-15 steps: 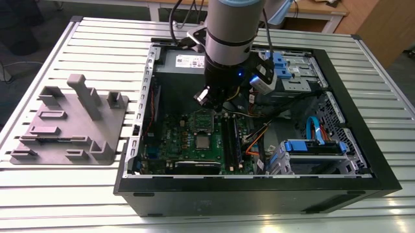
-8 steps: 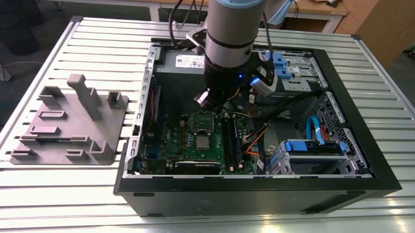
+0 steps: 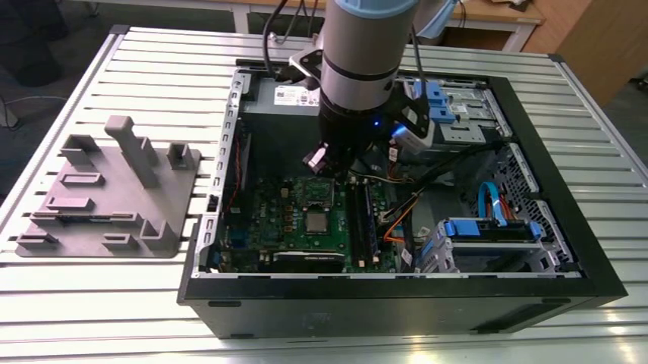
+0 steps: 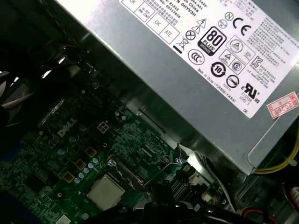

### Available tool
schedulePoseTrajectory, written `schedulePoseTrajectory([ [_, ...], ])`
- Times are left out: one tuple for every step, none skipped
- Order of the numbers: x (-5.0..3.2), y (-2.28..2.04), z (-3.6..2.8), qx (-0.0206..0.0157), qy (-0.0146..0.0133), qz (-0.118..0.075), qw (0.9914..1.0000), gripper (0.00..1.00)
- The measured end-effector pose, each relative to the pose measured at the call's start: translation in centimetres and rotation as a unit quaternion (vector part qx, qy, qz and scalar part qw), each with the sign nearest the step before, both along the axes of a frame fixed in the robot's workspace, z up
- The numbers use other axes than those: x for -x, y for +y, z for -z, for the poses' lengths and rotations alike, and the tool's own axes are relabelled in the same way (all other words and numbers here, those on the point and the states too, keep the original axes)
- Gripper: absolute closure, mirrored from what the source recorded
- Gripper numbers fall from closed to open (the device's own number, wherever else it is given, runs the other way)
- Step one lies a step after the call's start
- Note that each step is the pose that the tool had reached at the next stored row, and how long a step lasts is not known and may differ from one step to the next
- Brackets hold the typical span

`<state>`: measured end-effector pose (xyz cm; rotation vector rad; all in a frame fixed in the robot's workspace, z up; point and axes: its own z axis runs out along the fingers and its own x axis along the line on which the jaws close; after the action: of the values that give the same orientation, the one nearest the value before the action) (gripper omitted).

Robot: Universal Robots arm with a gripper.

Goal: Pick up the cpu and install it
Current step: 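Close the cpu cover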

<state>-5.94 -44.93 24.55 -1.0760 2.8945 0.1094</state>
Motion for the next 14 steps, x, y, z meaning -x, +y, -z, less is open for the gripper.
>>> schedulePoseTrajectory([
  [0.00, -0.10, 0.00, 0.0002, 0.0000, -0.001, 1.00000, 0.89],
  [0.01, -0.19, 0.00, 0.0004, 0.0000, -0.002, 1.00000, 0.89],
  [0.01, -0.30, 0.00, 0.0007, 0.0000, -0.003, 0.99999, 0.89],
  [0.01, -0.39, 0.00, 0.0010, 0.0000, -0.004, 0.99999, 0.89],
  [0.01, -0.49, 0.00, 0.0013, 0.0000, -0.005, 0.99999, 0.89],
  [0.02, -0.59, 0.00, 0.0016, 0.0000, -0.006, 0.99998, 0.89],
  [0.02, -0.69, 0.00, 0.0018, 0.0000, -0.007, 0.99997, 0.89],
  [0.02, -0.78, 0.00, 0.0021, 0.0000, -0.008, 0.99996, 0.89],
  [0.03, -0.99, 0.00, 0.0026, 0.0000, -0.010, 0.99994, 0.89],
  [0.03, -1.08, 0.00, 0.0029, 0.0000, -0.011, 0.99993, 0.89],
  [0.03, -1.18, 0.00, 0.0032, 0.0000, -0.012, 0.99992, 0.89],
  [0.04, -1.28, 0.00, 0.0034, 0.0000, -0.013, 0.99991, 0.89],
  [0.04, -1.38, 0.00, 0.0037, 0.0000, -0.014, 0.99989, 0.89],
  [0.04, -1.47, 0.00, 0.0041, 0.0000, -0.015, 0.99987, 0.89],
])
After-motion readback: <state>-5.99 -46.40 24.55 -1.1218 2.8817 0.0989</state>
